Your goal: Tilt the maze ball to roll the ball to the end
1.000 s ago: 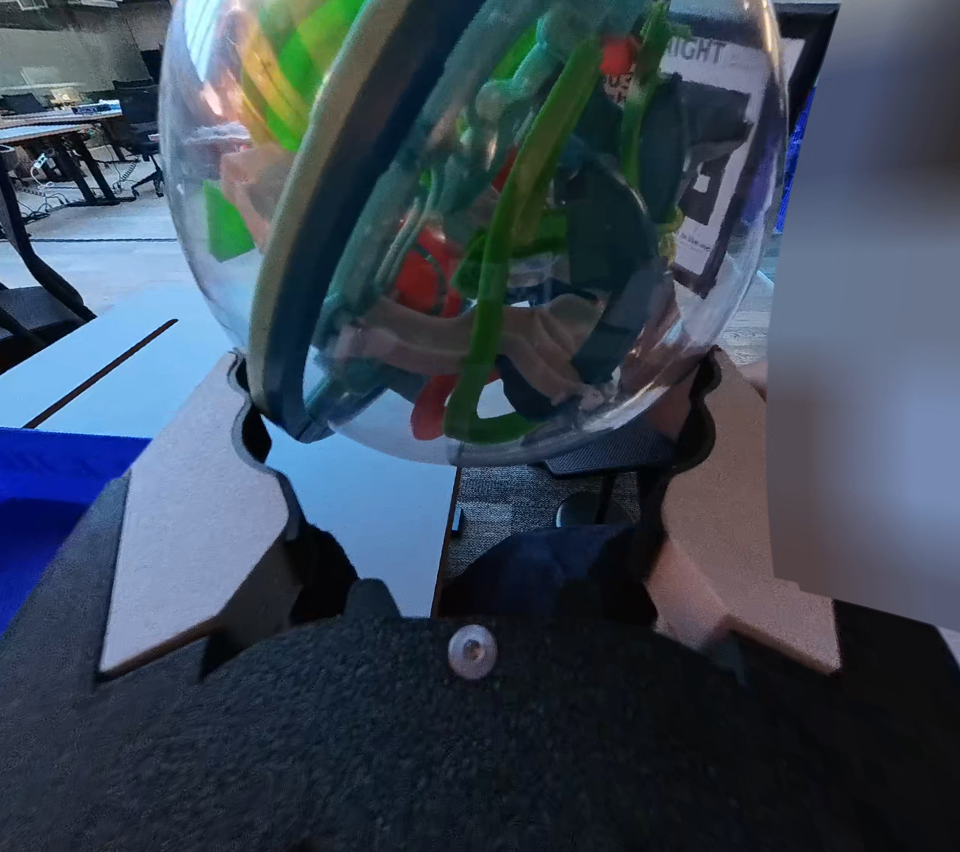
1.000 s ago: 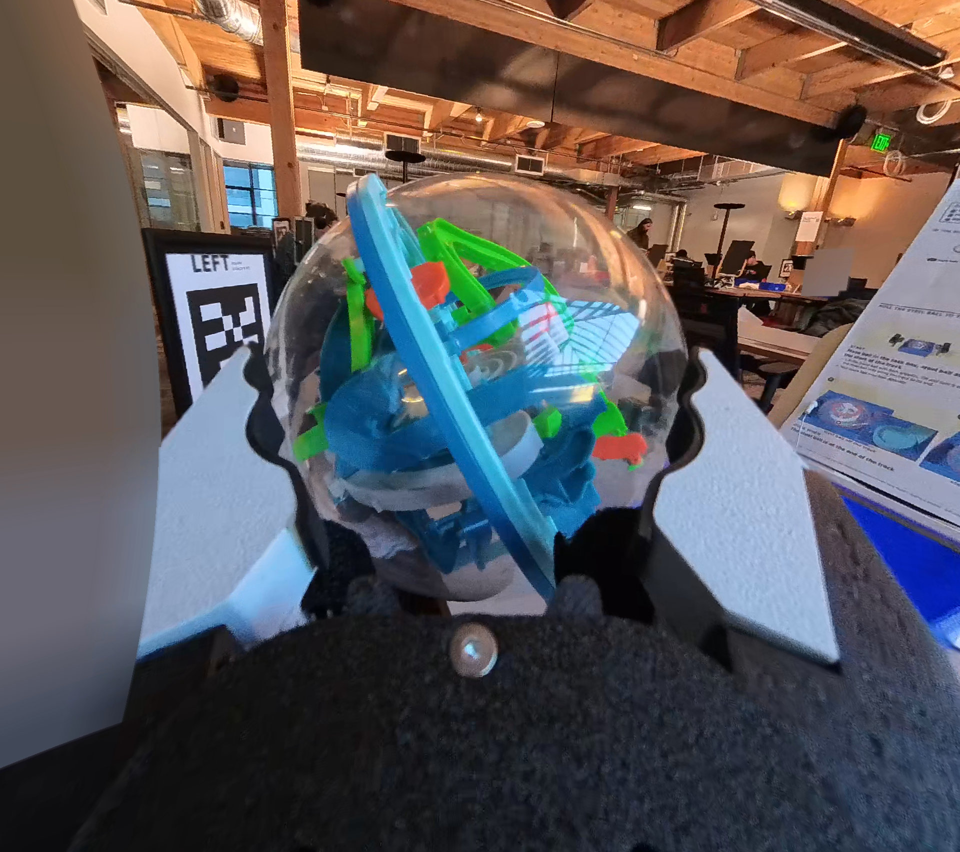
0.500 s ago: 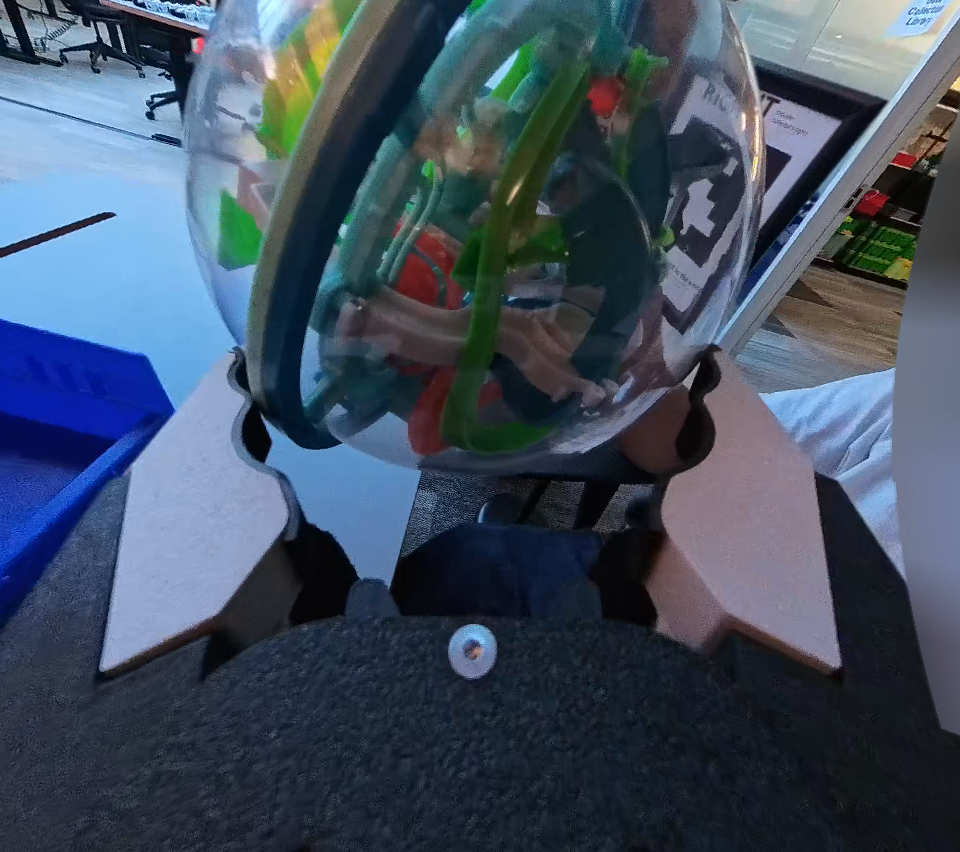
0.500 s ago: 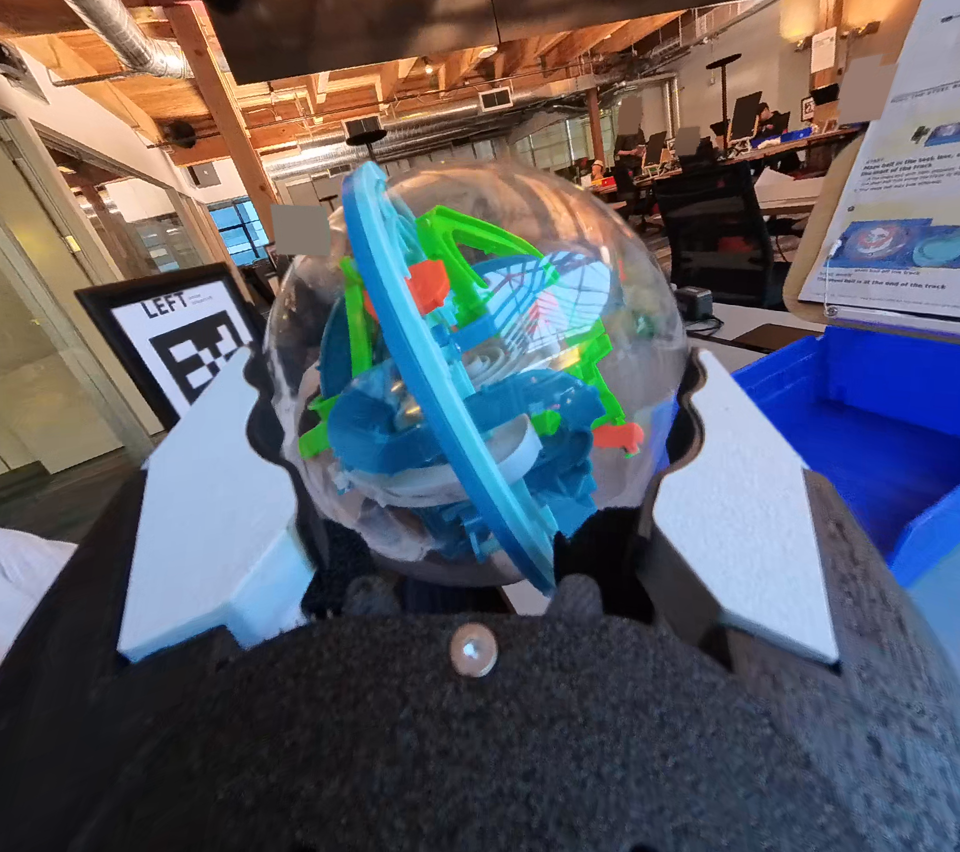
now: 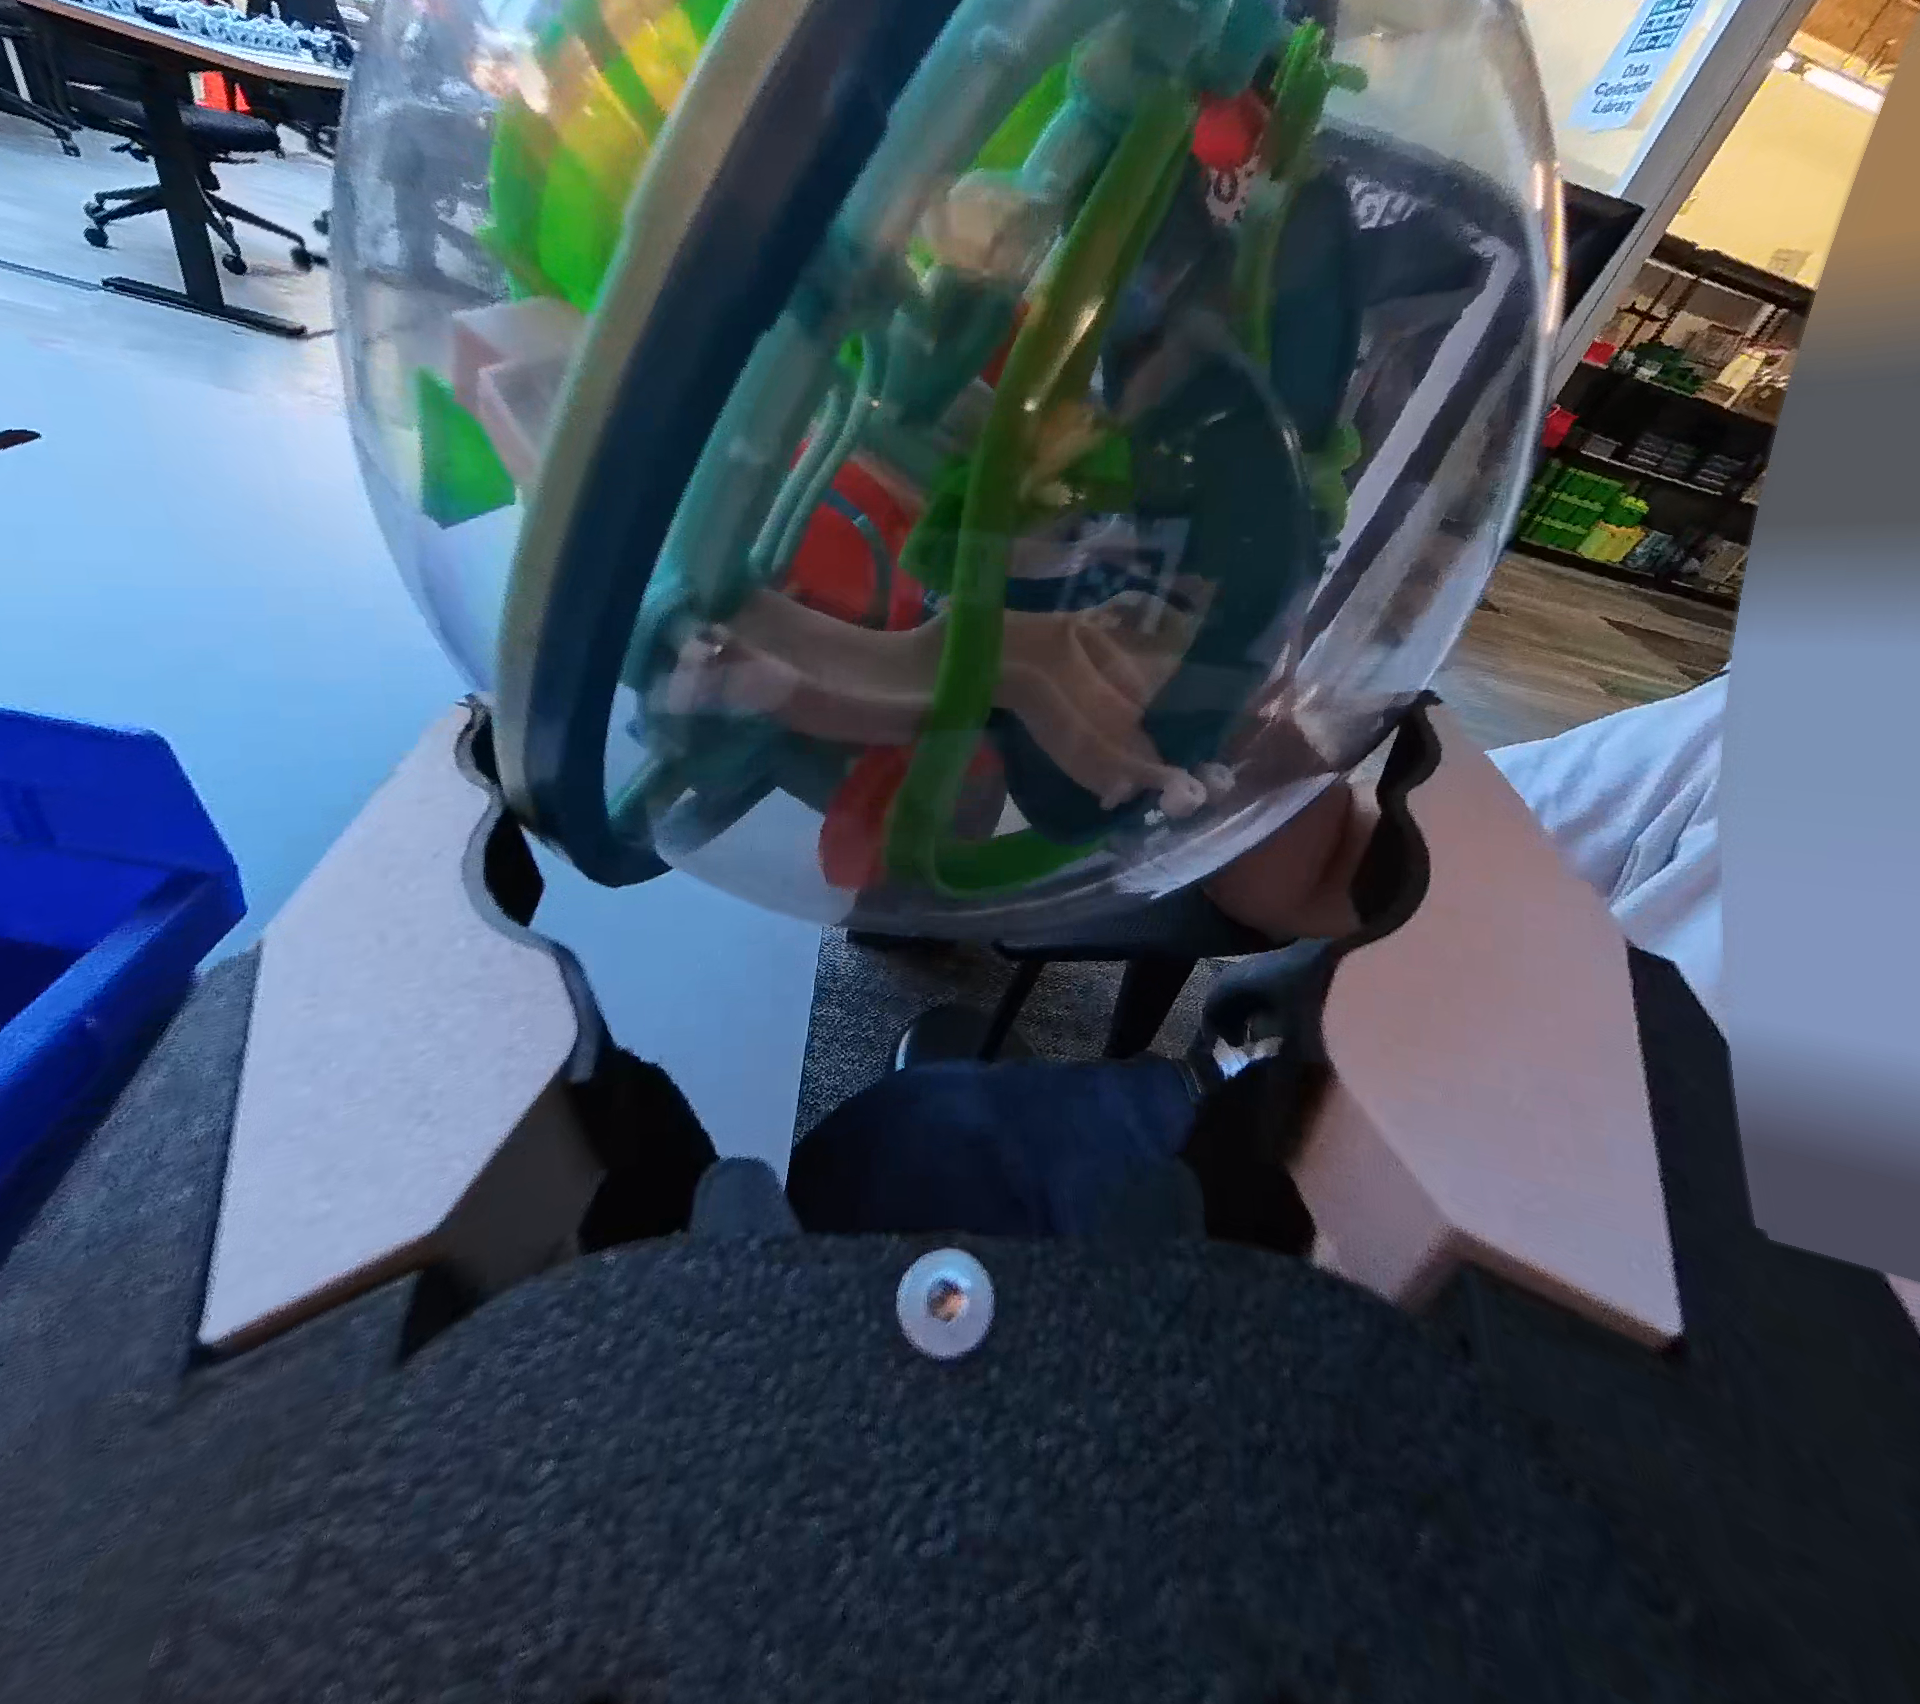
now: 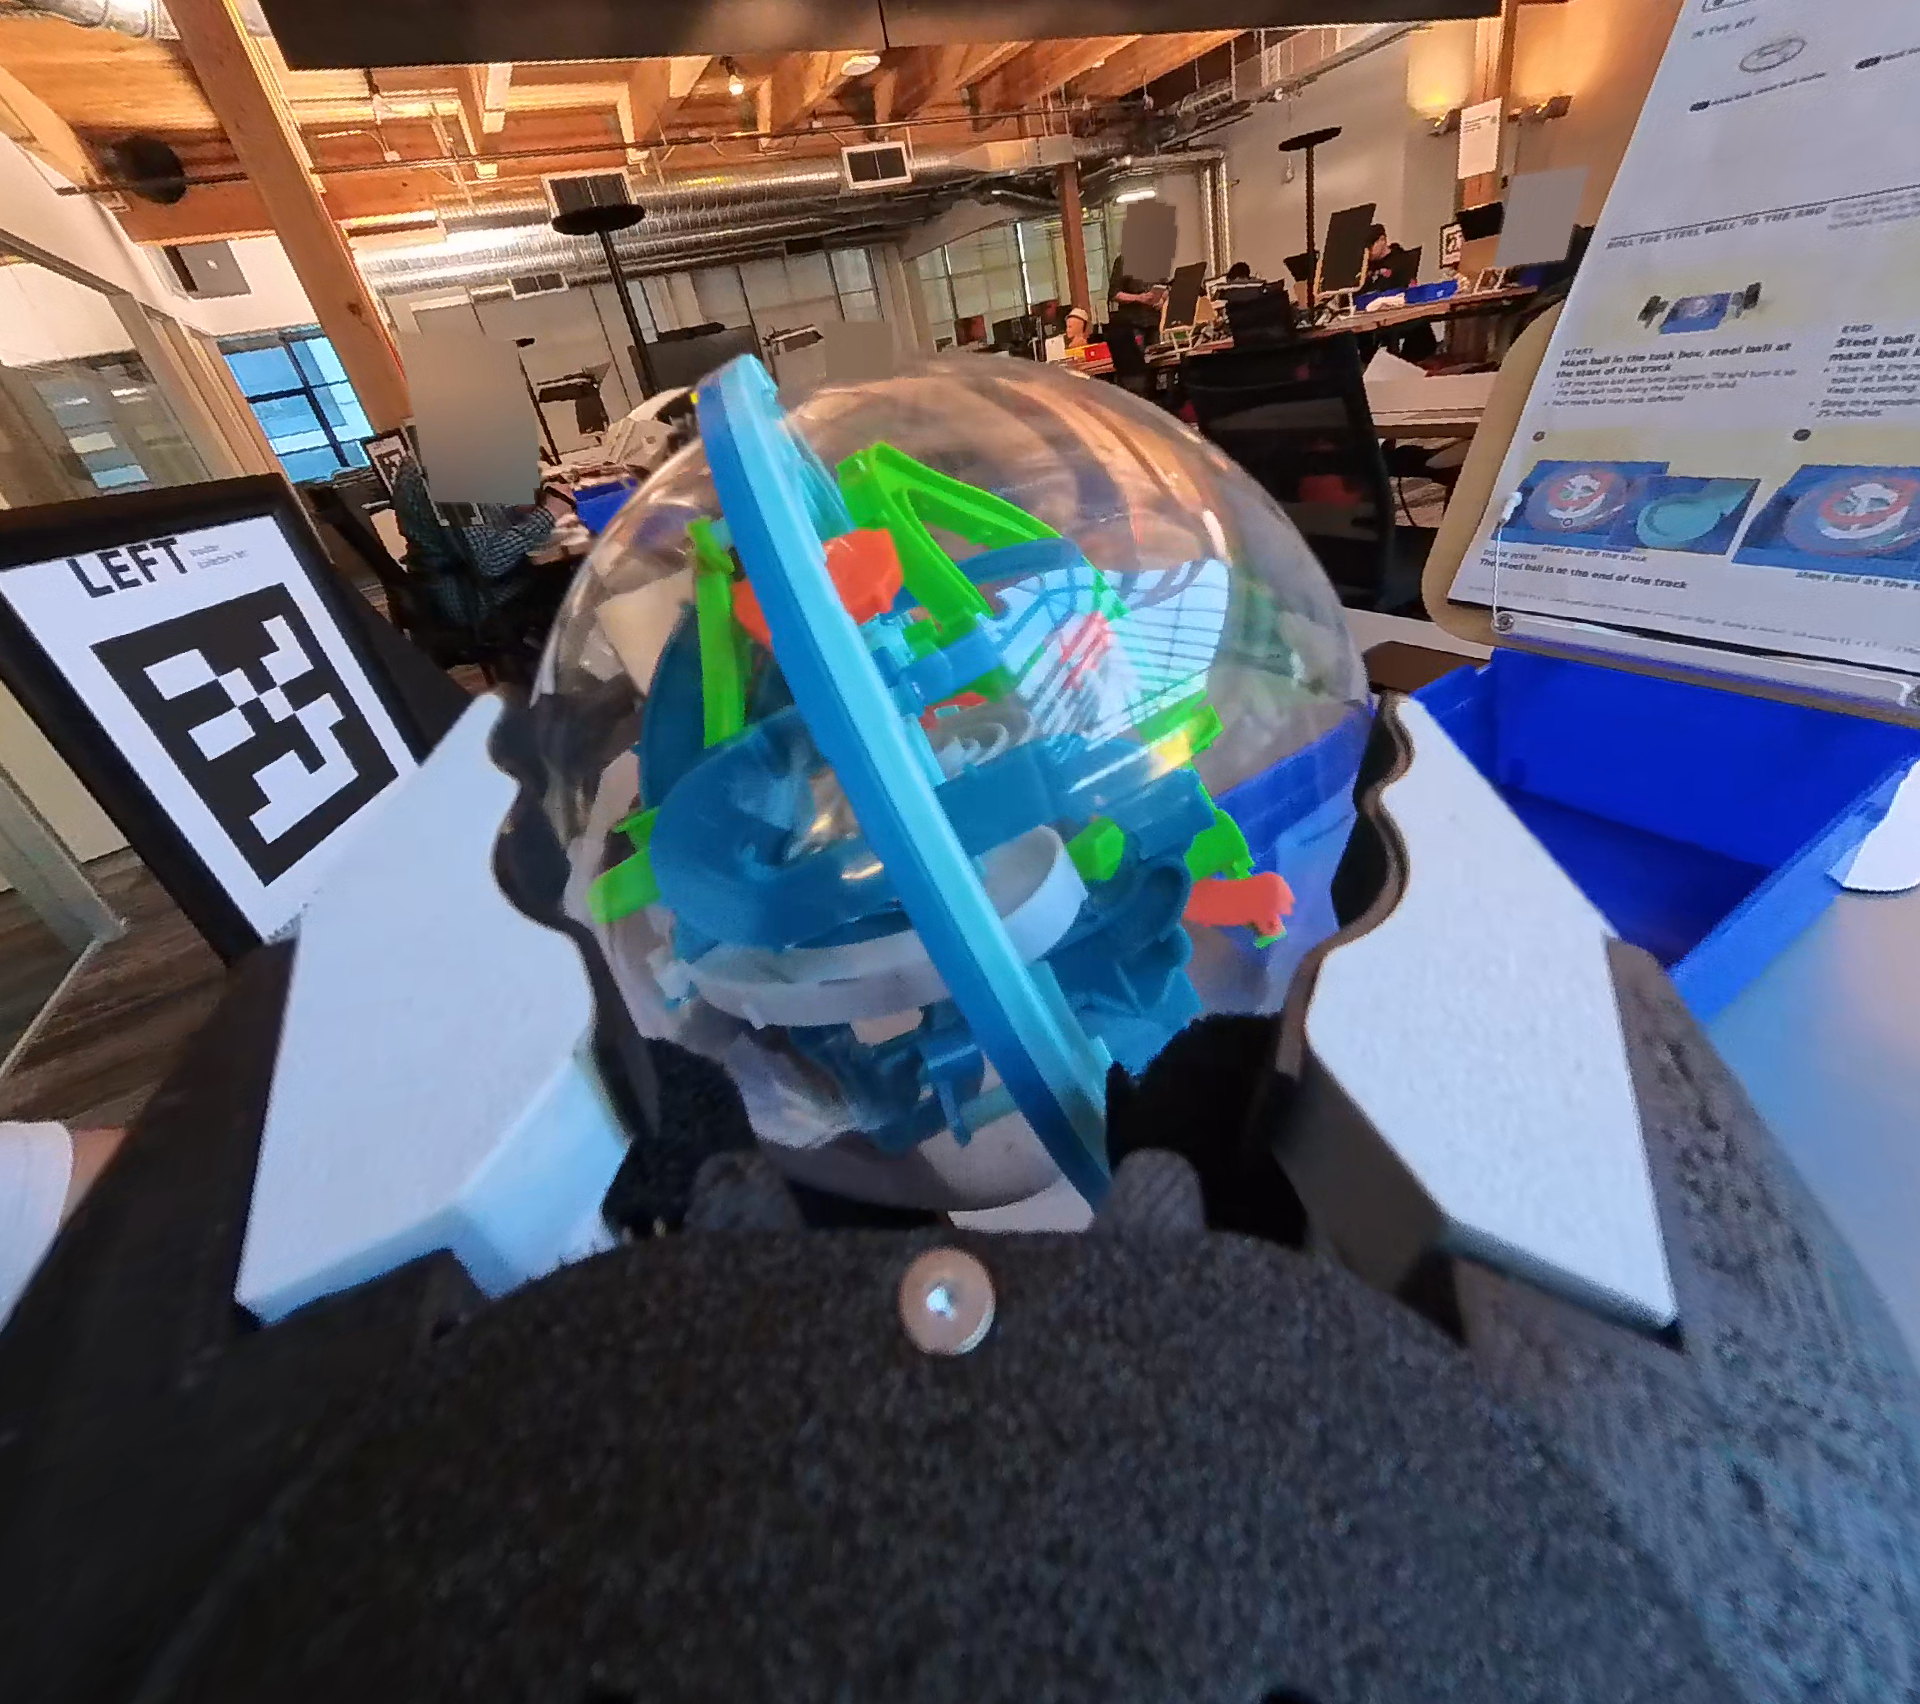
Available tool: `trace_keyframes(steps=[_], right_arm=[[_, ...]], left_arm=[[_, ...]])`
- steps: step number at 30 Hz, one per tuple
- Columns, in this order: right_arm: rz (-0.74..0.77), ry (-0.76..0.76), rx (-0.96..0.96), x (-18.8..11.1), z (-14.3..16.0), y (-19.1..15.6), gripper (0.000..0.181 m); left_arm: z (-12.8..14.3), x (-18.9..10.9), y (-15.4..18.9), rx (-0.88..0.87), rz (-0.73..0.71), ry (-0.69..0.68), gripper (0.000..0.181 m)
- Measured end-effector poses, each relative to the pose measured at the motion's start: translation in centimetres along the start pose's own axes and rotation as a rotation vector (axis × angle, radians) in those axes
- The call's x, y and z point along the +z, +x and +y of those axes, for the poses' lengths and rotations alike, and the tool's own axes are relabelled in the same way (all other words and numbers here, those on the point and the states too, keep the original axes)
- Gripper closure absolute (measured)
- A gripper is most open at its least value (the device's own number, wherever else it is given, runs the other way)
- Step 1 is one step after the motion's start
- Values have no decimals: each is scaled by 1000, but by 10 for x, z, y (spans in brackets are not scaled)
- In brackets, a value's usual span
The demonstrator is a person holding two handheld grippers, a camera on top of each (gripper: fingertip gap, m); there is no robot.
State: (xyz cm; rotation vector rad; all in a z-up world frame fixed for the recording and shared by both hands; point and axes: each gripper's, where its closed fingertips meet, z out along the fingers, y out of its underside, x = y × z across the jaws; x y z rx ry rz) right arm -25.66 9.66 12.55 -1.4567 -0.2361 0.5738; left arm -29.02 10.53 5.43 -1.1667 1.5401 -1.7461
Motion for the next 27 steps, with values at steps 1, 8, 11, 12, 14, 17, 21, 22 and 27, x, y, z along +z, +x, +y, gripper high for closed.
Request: trace_keyframes(steps=[1, 8, 11, 12, 14, 17, 21, 22, 27], right_arm=[[-4, 0, -33, 0, -1, -4, 32], [-10, 60, -123, -9, -18, -23, 33], [-13, 53, -109, -11, -18, -21, 33], [-14, 57, -115, -11, -18, -21, 33], [-8, 58, -110, -12, -19, -21, 33], [-10, 54, -103, -12, -19, -21, 33], [-8, 49, -100, -13, -18, -19, 33], [-7, 49, -99, -13, -18, -18, 33], [-10, 50, -70, -12, -17, -13, 33]], left_arm=[[-1, 0, 1, 34, 3, 20, 24], [-7, 5, 19, 86, 19, 19, 24], [-3, 9, 19, 70, 11, -3, 24], [-3, 9, 19, 72, 11, -3, 24], [-4, 9, 20, 66, 15, 1, 24], [-4, 10, 20, 64, 10, -3, 24], [-1, 11, 19, 54, 11, -18, 24], [0, 12, 19, 51, 11, -22, 24], [0, 12, 17, 29, -2, -27, 24]])
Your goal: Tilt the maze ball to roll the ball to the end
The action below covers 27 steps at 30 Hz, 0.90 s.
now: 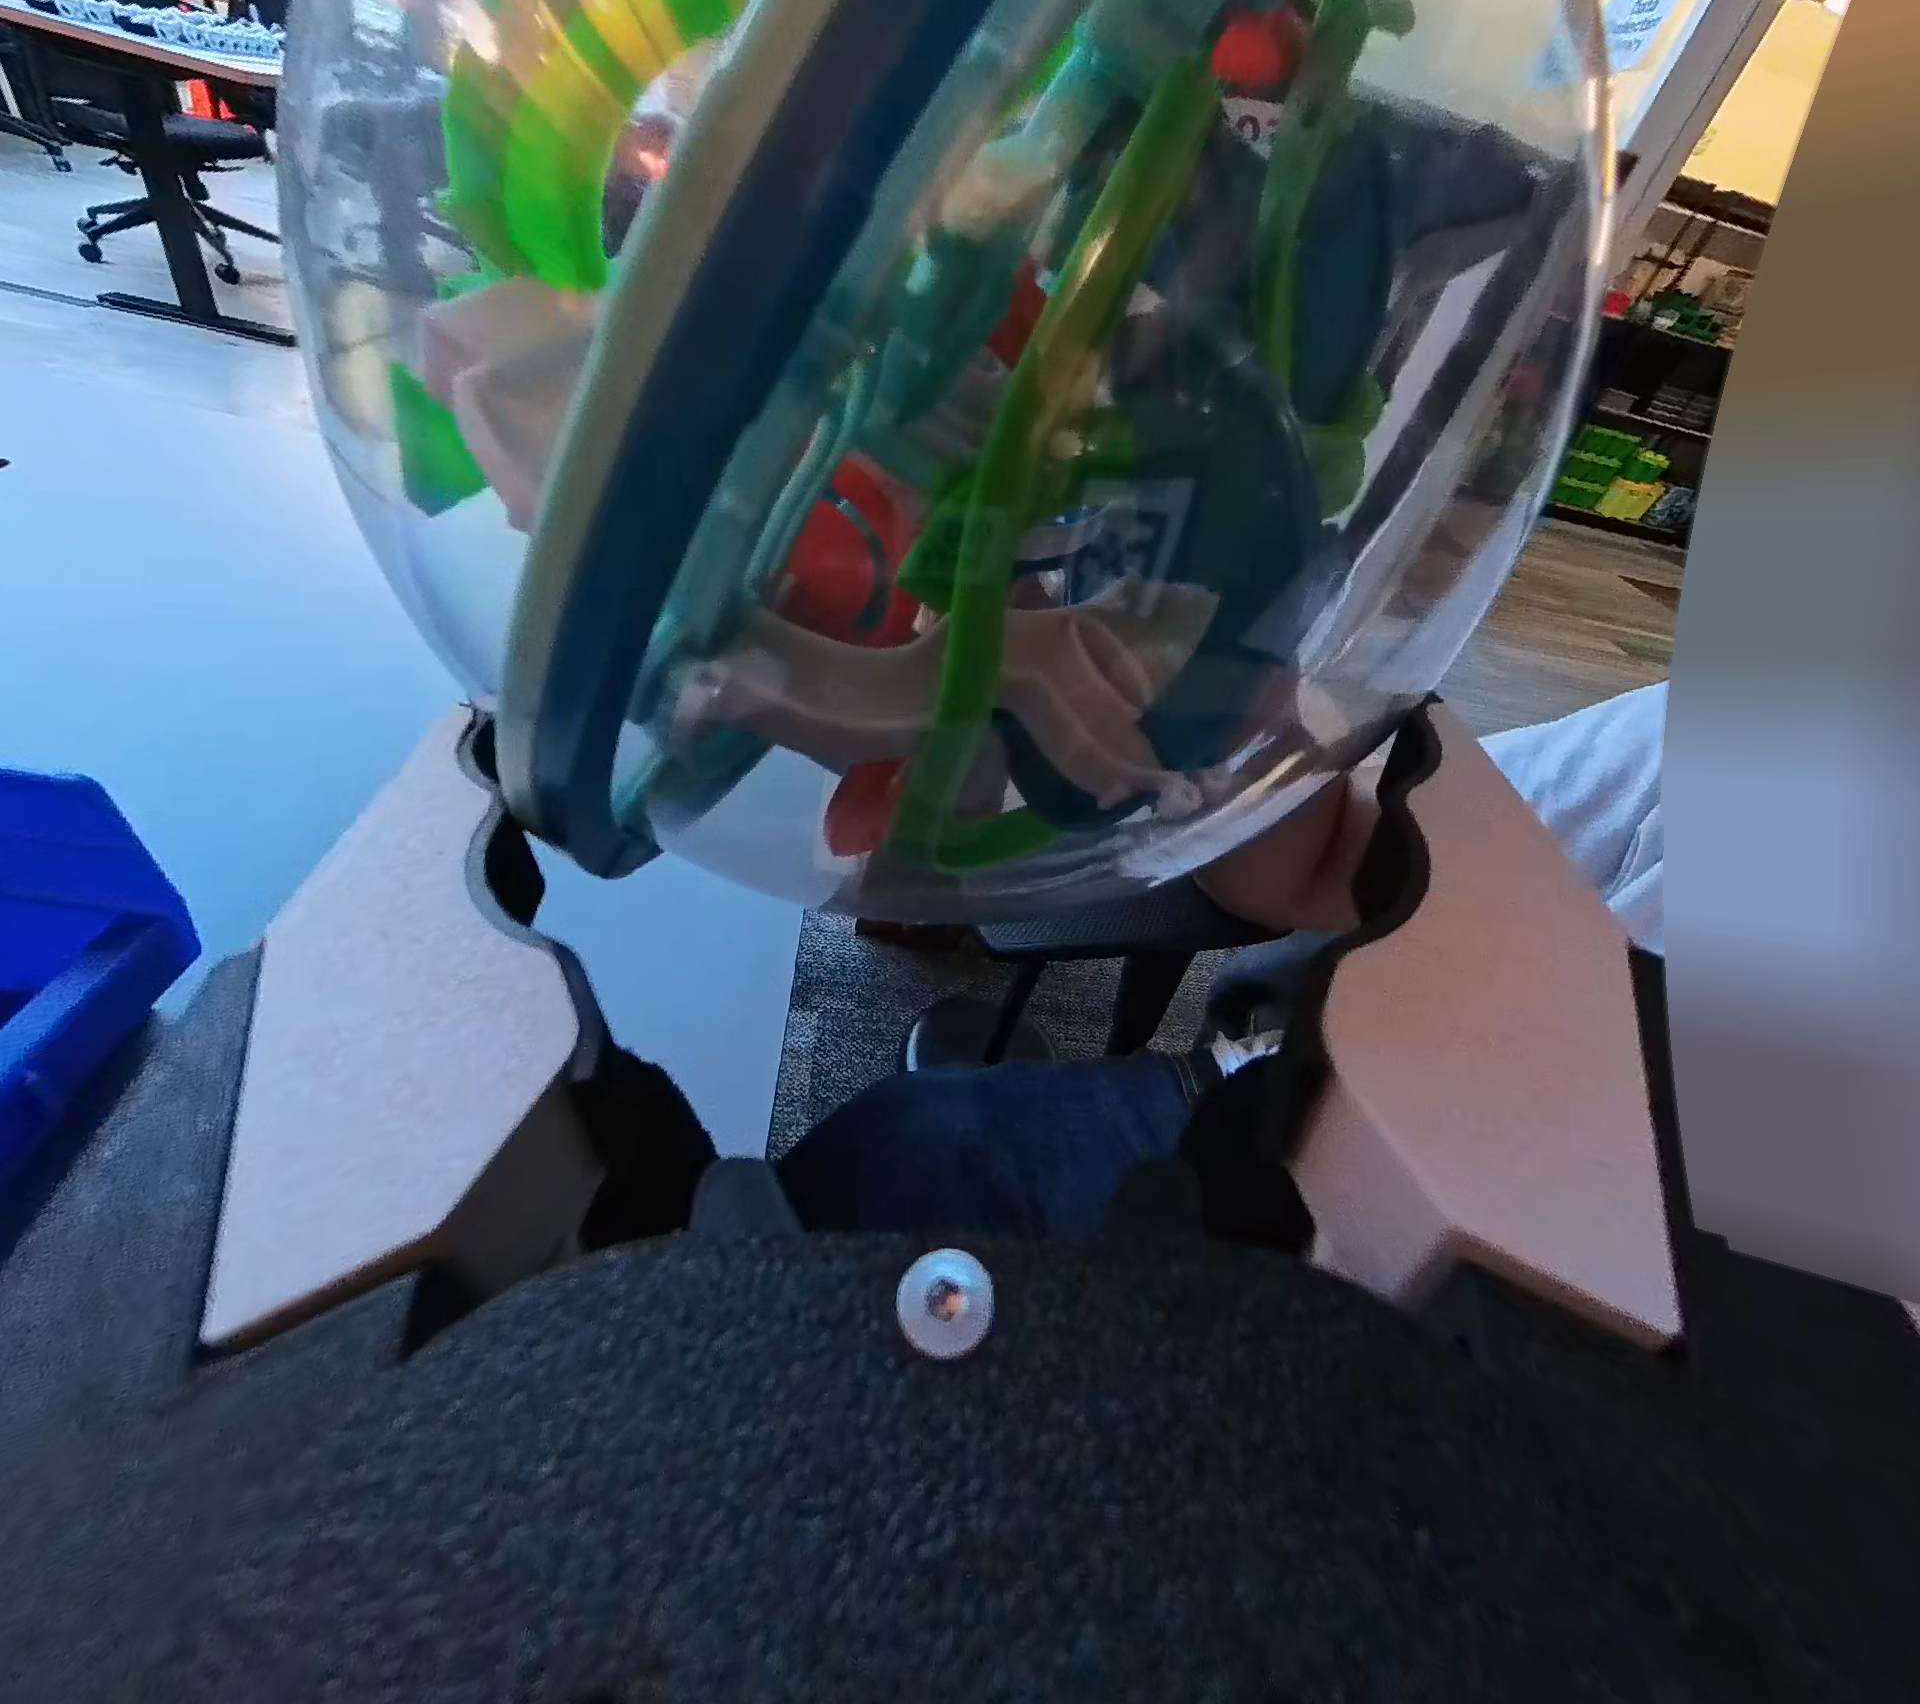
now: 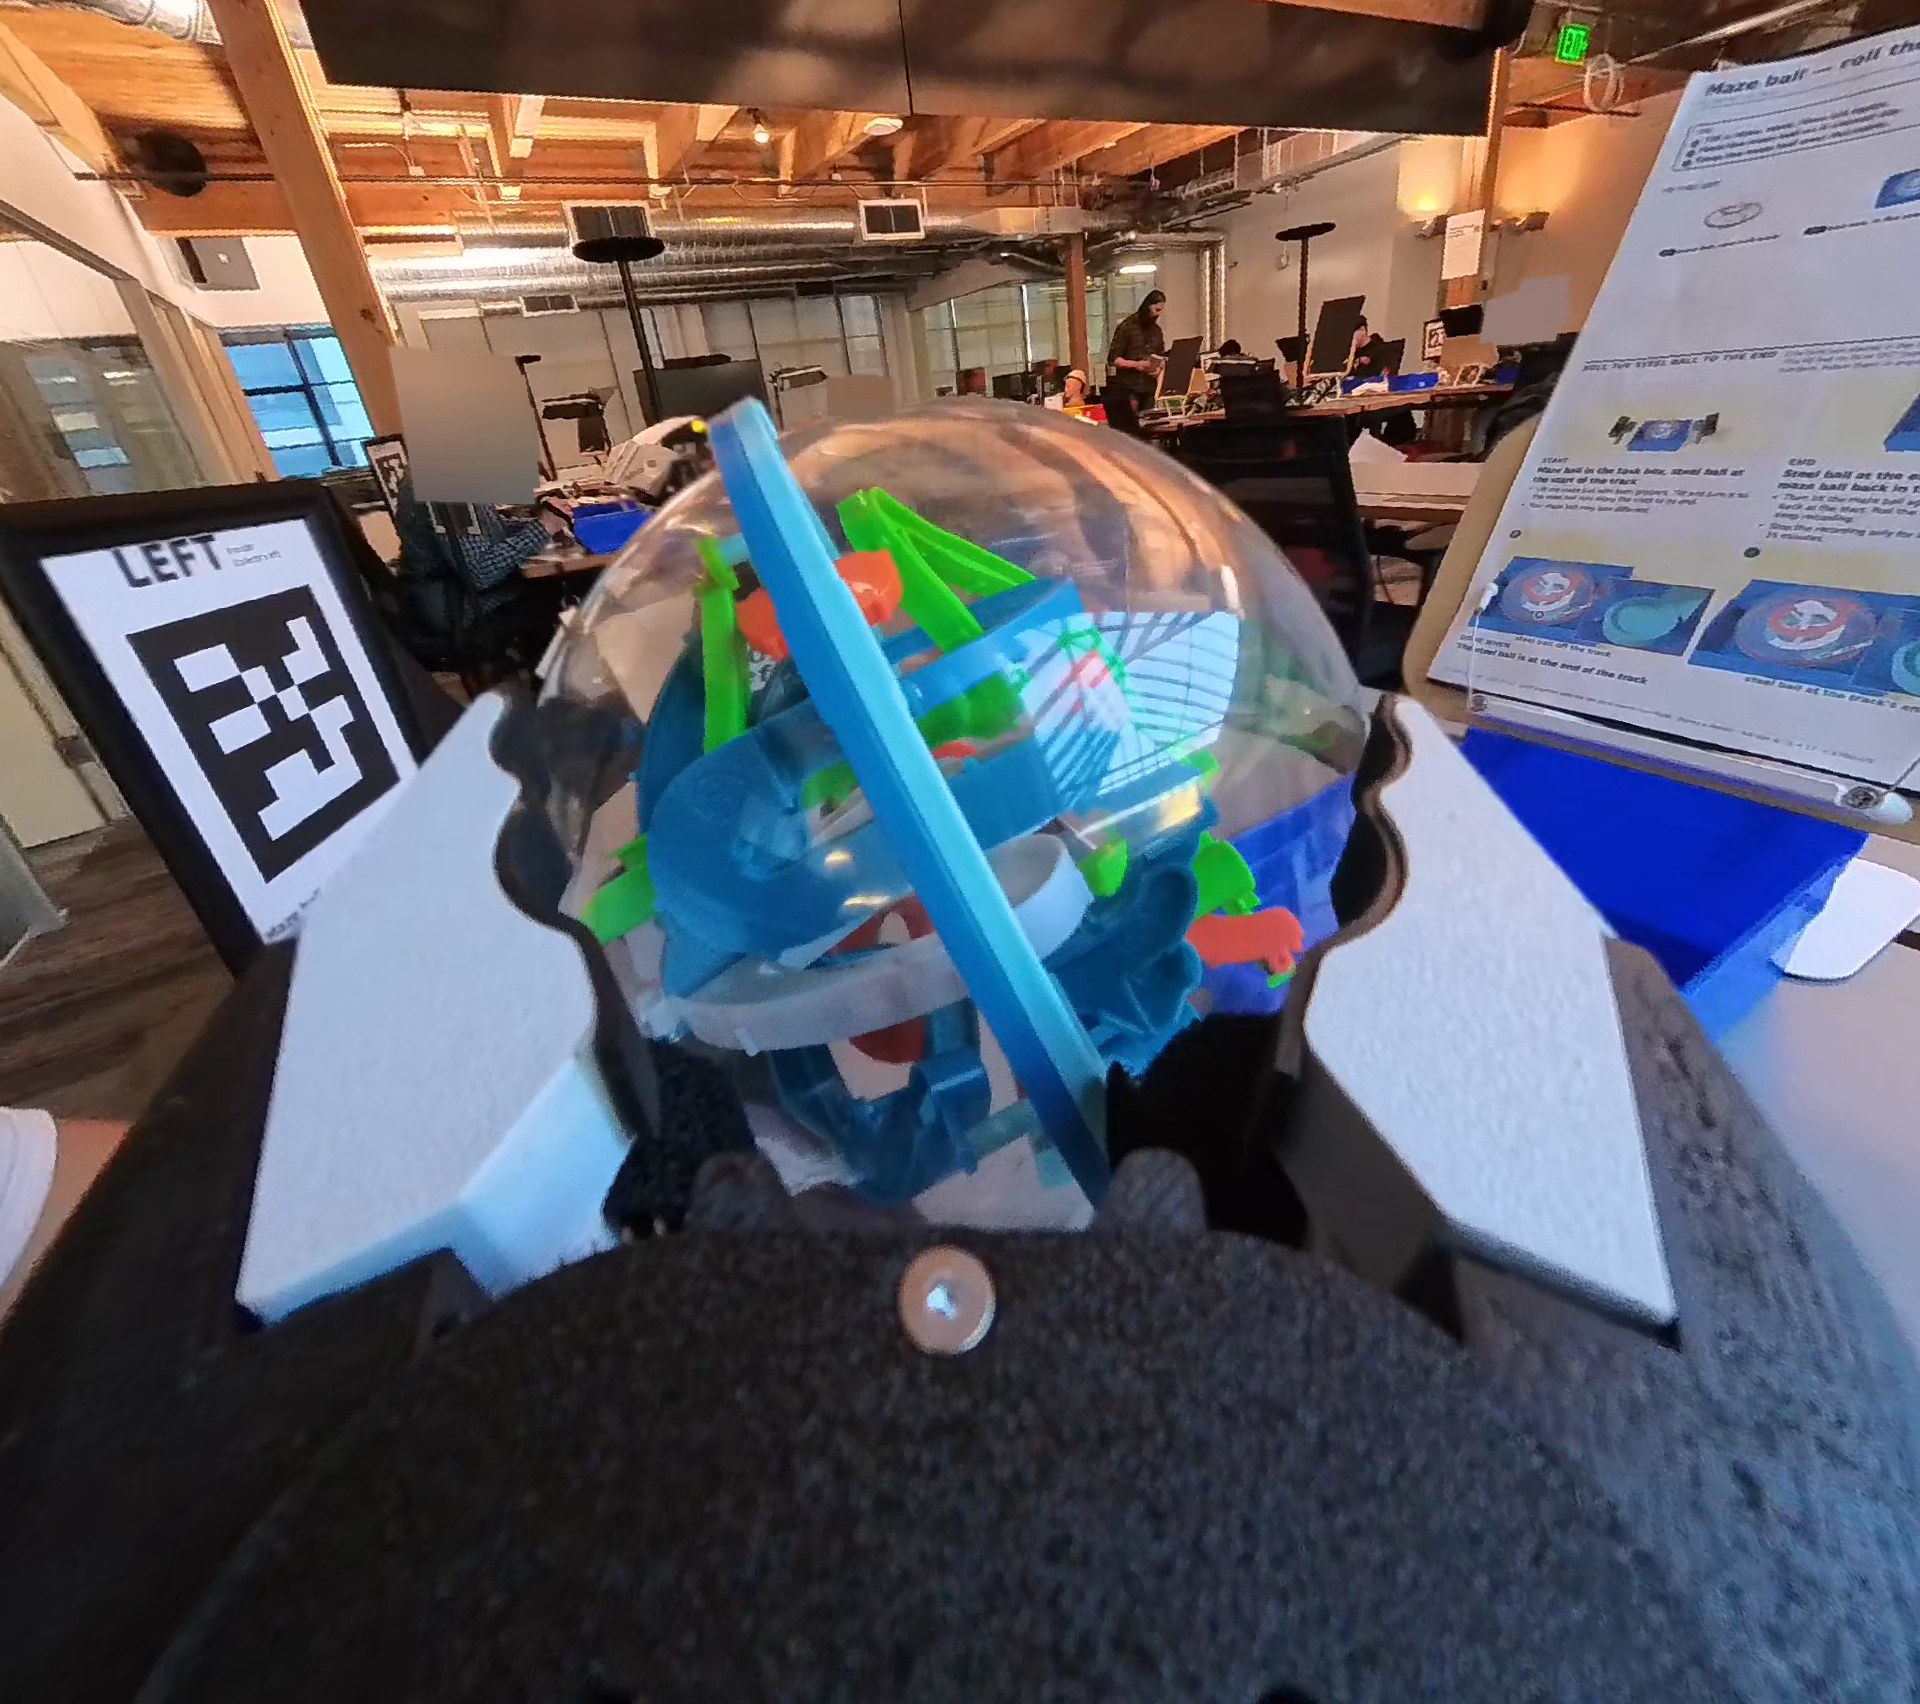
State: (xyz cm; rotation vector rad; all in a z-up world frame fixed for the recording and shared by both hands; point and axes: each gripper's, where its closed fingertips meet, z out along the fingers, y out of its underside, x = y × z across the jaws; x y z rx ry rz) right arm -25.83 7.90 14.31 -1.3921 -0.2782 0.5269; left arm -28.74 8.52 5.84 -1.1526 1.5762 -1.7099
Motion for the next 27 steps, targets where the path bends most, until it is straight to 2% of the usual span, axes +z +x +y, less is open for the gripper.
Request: trace_keyframes(steps=[9, 14, 22, 27], right_arm=[[-22, -21, 89, 5, 12, 15, 33], [-30, -57, 240, 11, 35, 45, 33], [-9, -140, 454, 21, 88, 91, 33], [-45, -278, 557, 18, 142, 97, 33]], left_arm=[[0, -6, -13, -36, -51, 0, 25], [12, -5, -36, -155, -94, -22, 25], [48, -3, -79, -349, -120, -63, 24], [98, -3, -84, -478, -144, -108, 25]])
